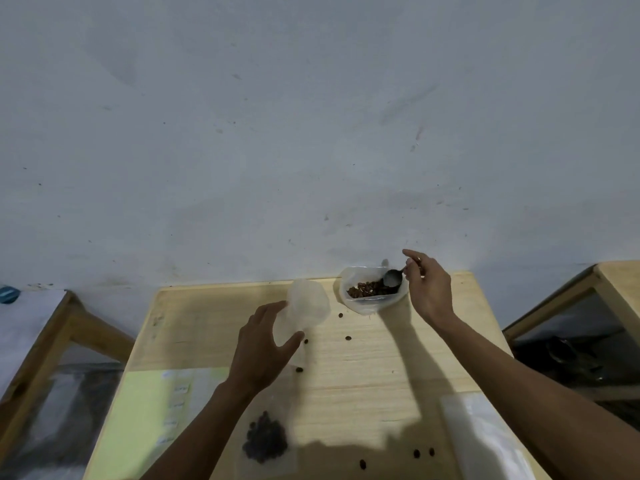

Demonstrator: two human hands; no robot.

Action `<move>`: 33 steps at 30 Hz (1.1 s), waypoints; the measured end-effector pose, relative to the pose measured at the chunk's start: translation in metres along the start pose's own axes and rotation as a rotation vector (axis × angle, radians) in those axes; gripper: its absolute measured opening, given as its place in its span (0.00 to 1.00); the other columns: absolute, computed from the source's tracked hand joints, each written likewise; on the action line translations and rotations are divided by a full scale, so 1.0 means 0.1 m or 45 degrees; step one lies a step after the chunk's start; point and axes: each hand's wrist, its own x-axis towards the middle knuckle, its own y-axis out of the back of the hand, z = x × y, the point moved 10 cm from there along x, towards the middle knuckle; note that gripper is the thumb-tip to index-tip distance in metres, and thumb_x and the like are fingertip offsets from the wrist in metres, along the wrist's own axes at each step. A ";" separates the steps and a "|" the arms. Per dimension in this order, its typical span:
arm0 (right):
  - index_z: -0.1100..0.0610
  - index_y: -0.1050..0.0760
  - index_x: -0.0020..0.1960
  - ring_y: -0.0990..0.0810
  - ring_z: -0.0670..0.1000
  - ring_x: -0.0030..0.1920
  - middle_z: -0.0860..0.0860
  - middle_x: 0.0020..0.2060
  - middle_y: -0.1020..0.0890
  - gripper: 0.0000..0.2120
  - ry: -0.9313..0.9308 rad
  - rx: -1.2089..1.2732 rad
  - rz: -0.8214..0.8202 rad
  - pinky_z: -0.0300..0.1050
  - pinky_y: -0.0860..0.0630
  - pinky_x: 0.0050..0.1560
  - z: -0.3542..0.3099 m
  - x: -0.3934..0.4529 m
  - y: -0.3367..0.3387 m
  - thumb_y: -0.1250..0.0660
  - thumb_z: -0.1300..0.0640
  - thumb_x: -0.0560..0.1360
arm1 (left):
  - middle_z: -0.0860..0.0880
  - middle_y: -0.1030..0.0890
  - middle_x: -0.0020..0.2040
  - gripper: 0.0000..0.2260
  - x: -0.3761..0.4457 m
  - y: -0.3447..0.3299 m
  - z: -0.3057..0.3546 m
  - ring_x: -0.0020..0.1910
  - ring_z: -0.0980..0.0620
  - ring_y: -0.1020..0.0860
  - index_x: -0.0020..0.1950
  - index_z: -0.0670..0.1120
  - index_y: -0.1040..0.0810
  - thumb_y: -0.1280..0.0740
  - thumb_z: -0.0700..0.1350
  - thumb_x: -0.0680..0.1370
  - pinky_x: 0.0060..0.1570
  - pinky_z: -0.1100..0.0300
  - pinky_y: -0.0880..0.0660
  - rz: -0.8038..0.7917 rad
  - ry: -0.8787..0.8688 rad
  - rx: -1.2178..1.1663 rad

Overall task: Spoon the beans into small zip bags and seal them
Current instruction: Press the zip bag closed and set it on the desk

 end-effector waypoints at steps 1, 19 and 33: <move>0.54 0.22 0.62 0.21 0.51 0.52 0.55 0.51 0.20 0.13 0.000 -0.045 0.010 0.45 0.27 0.57 0.04 -0.02 -0.03 0.42 0.57 0.82 | 0.49 0.25 0.67 0.28 0.00 0.00 -0.01 0.61 0.49 0.25 0.69 0.49 0.28 0.26 0.55 0.72 0.63 0.48 0.26 -0.003 0.003 -0.001; 0.58 0.20 0.46 0.27 0.51 0.32 0.56 0.34 0.22 0.14 -0.937 0.615 0.149 0.41 0.30 0.34 0.89 -0.31 -0.19 0.44 0.66 0.80 | 0.51 0.27 0.67 0.29 -0.04 -0.15 -0.03 0.61 0.52 0.27 0.70 0.48 0.30 0.26 0.54 0.72 0.63 0.48 0.27 -0.038 0.003 0.009; 0.61 0.21 0.49 0.25 0.51 0.35 0.54 0.37 0.23 0.11 -0.591 0.683 0.153 0.43 0.24 0.44 0.07 -0.37 0.28 0.43 0.65 0.80 | 0.51 0.31 0.71 0.30 0.28 -0.48 0.16 0.66 0.49 0.29 0.72 0.49 0.35 0.29 0.54 0.73 0.66 0.54 0.33 -0.145 -0.018 0.275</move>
